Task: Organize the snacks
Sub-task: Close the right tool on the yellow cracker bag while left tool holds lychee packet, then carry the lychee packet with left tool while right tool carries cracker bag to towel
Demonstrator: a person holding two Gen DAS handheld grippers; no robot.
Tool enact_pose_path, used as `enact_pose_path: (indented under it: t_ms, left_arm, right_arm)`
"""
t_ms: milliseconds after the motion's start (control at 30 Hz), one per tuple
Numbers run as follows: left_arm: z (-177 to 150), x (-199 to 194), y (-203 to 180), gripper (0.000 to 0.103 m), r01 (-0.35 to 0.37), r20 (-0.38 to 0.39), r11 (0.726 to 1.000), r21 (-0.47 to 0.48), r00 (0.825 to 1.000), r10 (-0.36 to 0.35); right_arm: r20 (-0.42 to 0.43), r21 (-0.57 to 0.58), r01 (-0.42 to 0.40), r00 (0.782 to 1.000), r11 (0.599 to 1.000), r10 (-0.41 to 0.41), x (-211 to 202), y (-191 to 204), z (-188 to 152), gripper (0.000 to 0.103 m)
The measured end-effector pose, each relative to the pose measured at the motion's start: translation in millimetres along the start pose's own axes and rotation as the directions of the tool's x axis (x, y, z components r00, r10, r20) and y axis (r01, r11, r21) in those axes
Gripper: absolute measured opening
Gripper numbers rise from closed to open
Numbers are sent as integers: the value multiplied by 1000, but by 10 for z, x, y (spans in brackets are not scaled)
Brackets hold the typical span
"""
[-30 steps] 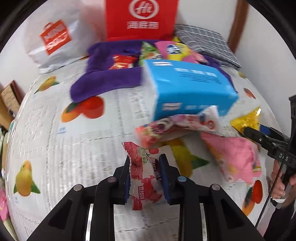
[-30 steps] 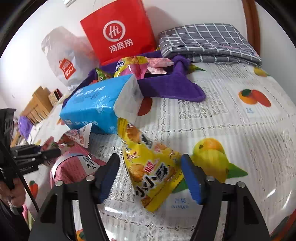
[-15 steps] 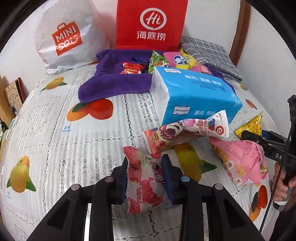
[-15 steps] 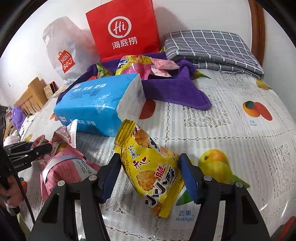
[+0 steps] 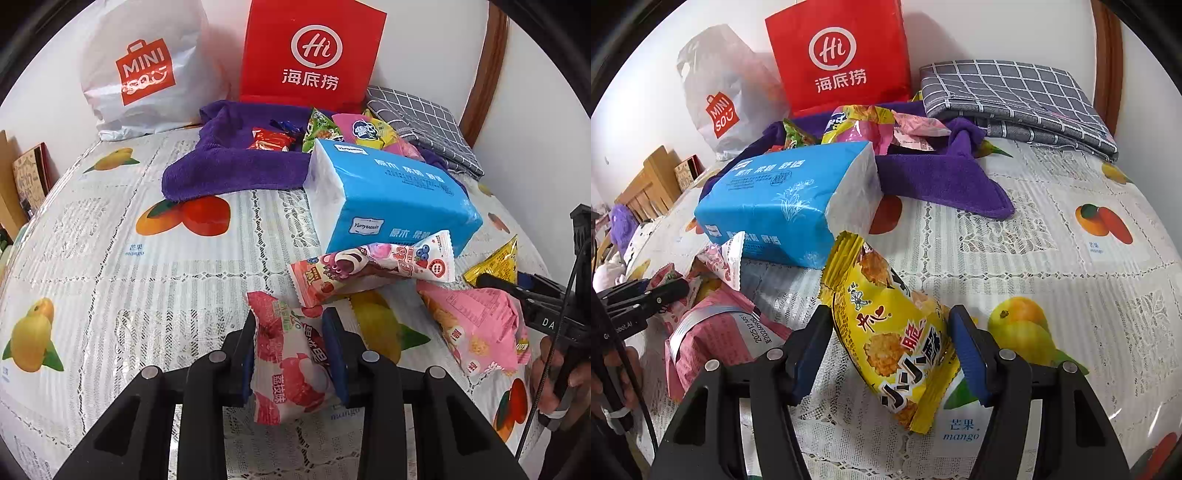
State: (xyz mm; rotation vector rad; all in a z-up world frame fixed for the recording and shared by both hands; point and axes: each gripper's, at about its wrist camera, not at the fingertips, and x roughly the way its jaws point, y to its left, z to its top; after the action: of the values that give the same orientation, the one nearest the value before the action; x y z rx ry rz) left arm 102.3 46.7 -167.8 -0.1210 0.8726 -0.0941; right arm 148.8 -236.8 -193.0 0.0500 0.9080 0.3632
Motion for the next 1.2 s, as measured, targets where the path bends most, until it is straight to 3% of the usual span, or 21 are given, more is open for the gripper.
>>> enact_pose_path:
  t_ms: [333,1200]
  left_arm:
    - [-5,5,3,32,-4,0,1000,-8,1000,5]
    - [-10,-5,96,29,52,10,997,-60,999,-51]
  right_arm:
    - [-21,-75,58,998,996,-60,43,100,-3,68]
    - [-1,-38,19,1000,999,-19,23,63,8,61]
